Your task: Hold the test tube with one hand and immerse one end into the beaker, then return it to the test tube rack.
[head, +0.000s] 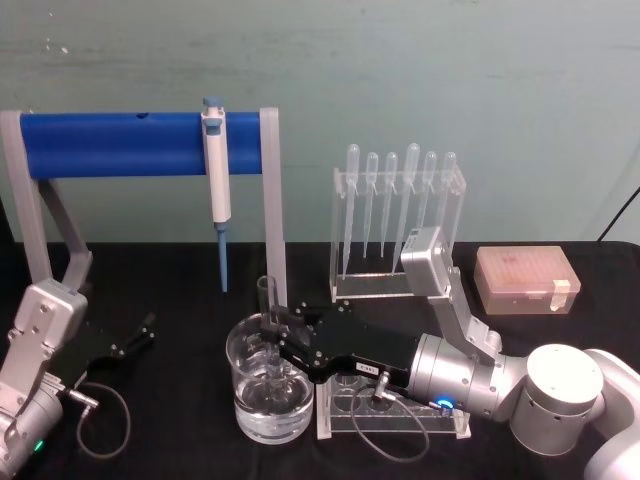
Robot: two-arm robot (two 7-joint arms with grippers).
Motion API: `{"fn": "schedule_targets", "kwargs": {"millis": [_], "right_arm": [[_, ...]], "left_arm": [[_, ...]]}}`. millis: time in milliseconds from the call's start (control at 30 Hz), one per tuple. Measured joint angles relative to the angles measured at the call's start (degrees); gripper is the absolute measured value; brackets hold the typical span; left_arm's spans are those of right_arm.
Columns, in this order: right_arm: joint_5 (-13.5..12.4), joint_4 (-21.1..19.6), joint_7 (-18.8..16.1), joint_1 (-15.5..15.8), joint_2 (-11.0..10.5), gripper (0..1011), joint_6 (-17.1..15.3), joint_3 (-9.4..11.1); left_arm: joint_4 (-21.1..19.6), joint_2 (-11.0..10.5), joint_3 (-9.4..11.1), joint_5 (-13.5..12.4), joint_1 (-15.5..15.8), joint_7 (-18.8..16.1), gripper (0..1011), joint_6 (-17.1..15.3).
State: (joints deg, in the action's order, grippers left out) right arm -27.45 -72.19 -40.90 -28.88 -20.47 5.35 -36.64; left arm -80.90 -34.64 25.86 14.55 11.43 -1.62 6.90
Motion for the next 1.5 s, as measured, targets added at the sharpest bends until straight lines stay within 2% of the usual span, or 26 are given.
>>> {"fn": "schedule_targets", "kwargs": {"millis": [1500], "right_arm": [[0.0,0.0,0.0,0.0,0.0,238,0.0,0.0]], "left_arm": [[0.0,0.0,0.0,0.0,0.0,0.0,1000,0.0]]}}
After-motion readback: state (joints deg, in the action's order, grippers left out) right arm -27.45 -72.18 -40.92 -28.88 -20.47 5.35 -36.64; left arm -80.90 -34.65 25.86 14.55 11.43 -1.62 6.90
